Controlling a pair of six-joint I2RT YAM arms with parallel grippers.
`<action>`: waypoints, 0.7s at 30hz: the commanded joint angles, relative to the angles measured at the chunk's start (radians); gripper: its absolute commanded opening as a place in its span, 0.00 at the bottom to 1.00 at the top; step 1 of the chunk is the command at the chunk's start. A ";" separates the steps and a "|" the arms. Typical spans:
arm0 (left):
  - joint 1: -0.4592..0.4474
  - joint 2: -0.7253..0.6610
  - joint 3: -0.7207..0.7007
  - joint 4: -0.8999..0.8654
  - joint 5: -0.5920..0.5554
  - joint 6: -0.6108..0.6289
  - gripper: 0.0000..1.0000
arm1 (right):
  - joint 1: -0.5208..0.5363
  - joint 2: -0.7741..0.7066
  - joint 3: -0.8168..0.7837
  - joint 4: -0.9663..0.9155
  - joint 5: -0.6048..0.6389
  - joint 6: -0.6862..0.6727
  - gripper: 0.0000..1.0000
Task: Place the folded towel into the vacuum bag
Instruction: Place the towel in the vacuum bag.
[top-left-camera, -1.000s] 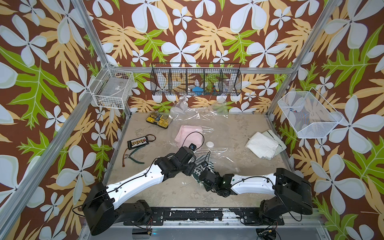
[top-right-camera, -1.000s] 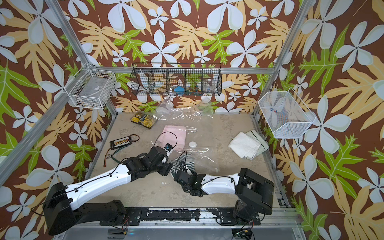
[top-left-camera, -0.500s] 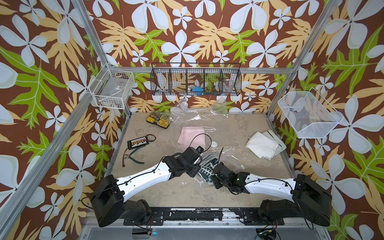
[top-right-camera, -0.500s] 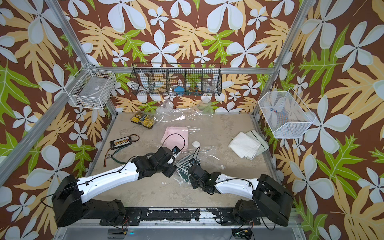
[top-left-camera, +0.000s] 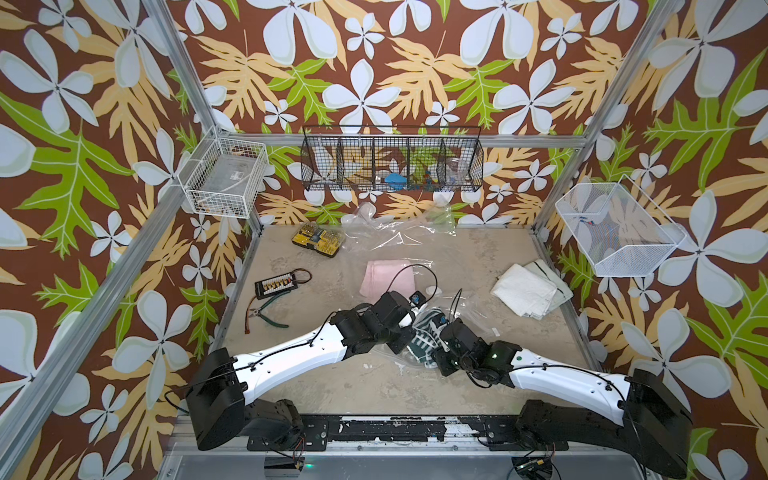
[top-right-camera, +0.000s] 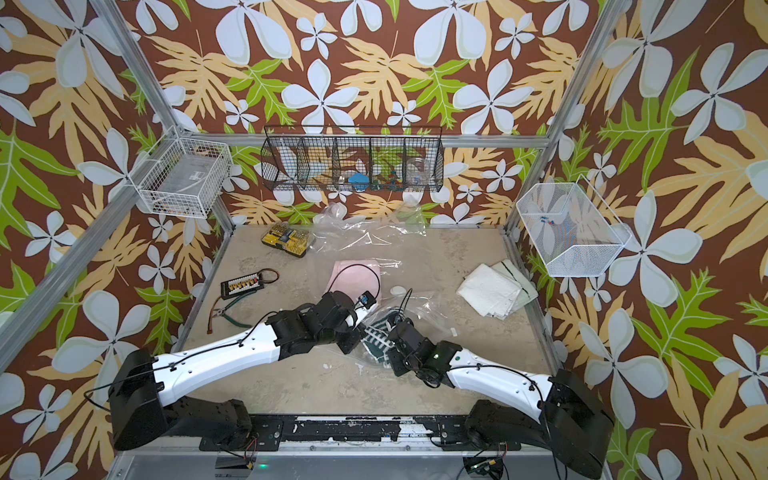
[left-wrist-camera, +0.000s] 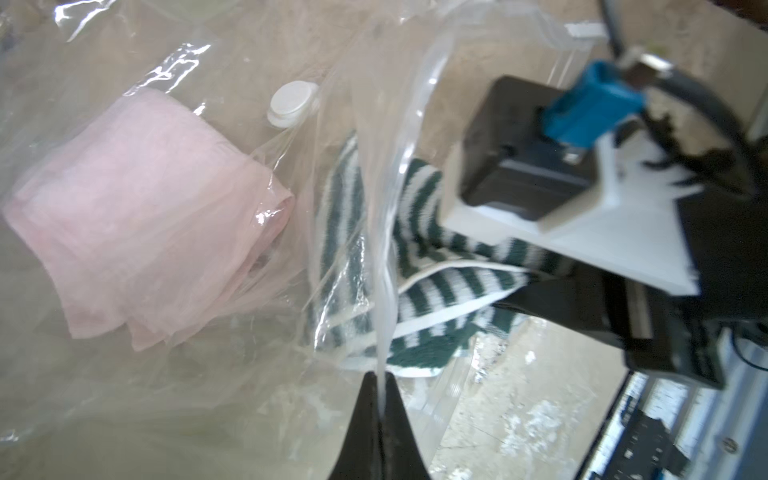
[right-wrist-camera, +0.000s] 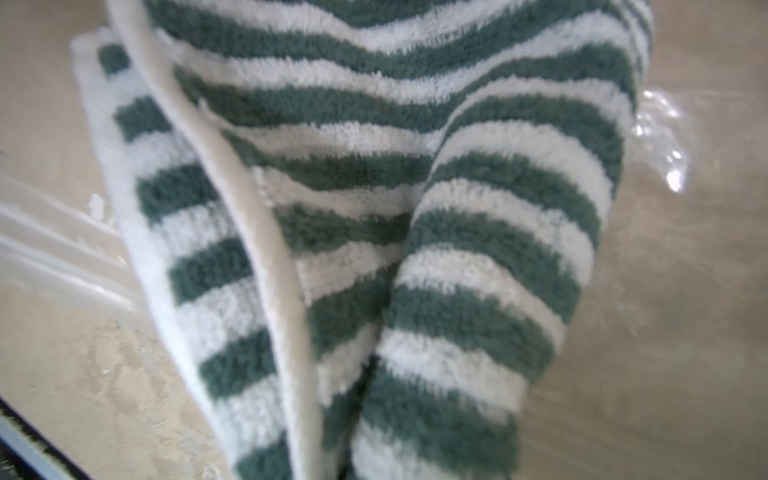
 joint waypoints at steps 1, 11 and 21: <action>-0.034 -0.009 -0.009 0.015 0.031 -0.052 0.00 | 0.001 0.054 0.063 0.065 -0.060 -0.023 0.16; -0.041 -0.050 -0.013 0.023 -0.044 -0.081 0.00 | 0.017 0.329 0.042 0.287 -0.102 0.003 0.12; -0.041 -0.046 -0.019 0.044 -0.005 -0.100 0.00 | 0.053 0.373 0.175 0.431 -0.137 0.031 0.17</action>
